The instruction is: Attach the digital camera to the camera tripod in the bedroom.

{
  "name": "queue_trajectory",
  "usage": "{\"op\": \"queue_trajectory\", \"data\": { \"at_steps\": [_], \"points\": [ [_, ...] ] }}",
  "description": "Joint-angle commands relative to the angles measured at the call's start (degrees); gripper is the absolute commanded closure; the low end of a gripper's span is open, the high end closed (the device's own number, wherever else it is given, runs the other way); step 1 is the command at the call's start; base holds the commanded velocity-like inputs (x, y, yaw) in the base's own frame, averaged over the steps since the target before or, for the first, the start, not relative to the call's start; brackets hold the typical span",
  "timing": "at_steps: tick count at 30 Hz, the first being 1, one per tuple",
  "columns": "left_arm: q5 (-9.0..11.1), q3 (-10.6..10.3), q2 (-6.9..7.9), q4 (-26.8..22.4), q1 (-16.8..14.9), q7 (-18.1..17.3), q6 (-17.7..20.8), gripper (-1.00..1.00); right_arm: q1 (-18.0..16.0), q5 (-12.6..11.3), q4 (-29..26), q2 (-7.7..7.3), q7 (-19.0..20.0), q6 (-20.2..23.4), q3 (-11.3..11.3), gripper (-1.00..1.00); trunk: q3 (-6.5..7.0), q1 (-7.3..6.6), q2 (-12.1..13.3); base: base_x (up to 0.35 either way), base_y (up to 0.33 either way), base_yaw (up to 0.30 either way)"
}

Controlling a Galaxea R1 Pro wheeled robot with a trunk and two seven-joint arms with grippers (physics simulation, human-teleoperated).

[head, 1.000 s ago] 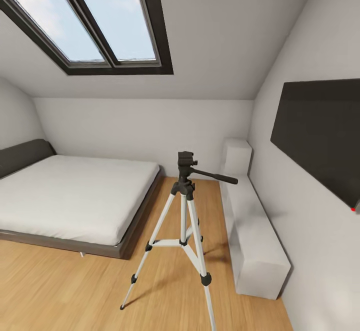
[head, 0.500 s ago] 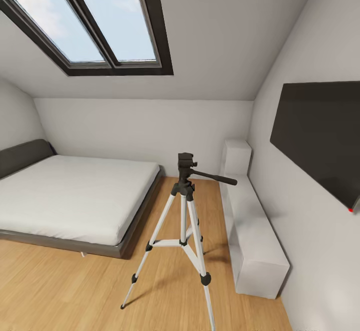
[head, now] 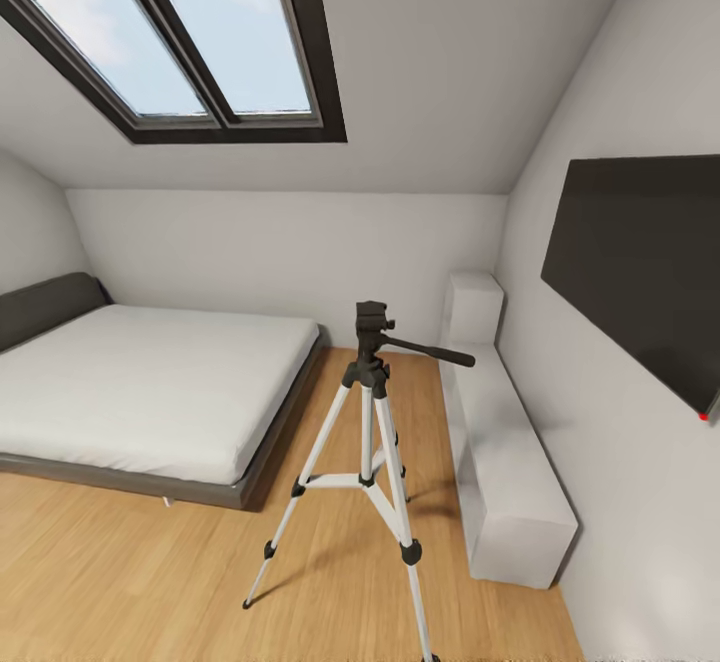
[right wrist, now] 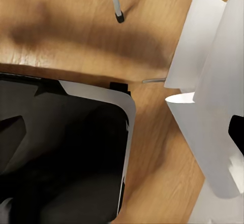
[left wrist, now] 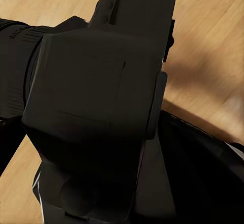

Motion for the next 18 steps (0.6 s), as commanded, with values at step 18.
{"op": "queue_trajectory", "data": {
  "at_steps": [18],
  "points": [
    [0.3,-0.5,-0.01,0.0,0.0,0.1,-0.1,1.00,-0.1,0.5,0.2,-0.02,0.1,-0.3,0.1,-1.00,-1.78,0.03,-0.1,0.000,0.000,0.000]
  ]
}}
